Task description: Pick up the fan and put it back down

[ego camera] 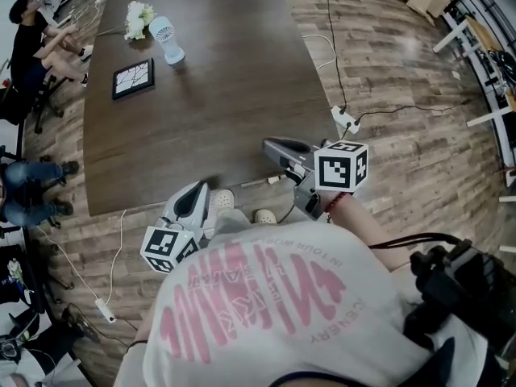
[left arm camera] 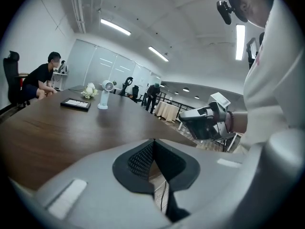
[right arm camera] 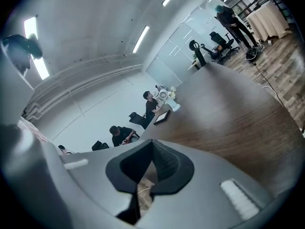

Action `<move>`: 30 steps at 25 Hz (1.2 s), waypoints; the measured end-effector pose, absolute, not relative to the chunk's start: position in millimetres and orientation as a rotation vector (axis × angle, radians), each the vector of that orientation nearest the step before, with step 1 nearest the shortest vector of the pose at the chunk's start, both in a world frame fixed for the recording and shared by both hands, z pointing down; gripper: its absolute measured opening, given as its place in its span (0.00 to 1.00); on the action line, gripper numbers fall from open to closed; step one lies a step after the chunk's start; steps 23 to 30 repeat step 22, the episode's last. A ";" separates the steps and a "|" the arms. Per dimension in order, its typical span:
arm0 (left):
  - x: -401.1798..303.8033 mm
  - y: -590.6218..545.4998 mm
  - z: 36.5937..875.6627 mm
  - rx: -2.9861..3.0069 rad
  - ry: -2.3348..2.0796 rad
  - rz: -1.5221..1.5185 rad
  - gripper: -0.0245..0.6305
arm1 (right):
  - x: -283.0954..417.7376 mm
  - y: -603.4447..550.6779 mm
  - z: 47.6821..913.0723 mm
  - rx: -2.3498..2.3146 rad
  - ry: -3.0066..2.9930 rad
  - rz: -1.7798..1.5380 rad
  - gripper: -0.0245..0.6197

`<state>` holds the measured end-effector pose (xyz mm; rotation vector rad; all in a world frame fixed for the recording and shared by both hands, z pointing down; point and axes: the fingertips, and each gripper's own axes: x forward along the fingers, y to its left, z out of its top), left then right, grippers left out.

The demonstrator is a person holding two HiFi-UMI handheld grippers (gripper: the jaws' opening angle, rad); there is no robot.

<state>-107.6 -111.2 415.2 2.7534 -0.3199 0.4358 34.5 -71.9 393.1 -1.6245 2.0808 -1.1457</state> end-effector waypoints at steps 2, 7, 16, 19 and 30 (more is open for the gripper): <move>-107.3 -105.4 413.8 2.760 -0.335 0.428 0.06 | 33.1 -67.2 390.7 -1.614 2.107 -1.129 0.04; -107.3 -91.7 412.9 2.775 -0.352 0.415 0.06 | 31.1 -55.4 392.2 -1.620 2.153 -1.096 0.04; -105.3 -90.4 407.8 2.782 -0.355 0.426 0.06 | 39.8 -55.2 384.4 -1.608 2.128 -1.072 0.04; -107.4 -90.2 409.3 2.785 -0.351 0.422 0.06 | 36.8 -53.8 386.5 -1.611 2.127 -1.069 0.04; -110.4 -87.1 413.5 2.785 -0.346 0.420 0.06 | 32.9 -49.5 390.9 -1.615 2.125 -1.071 0.04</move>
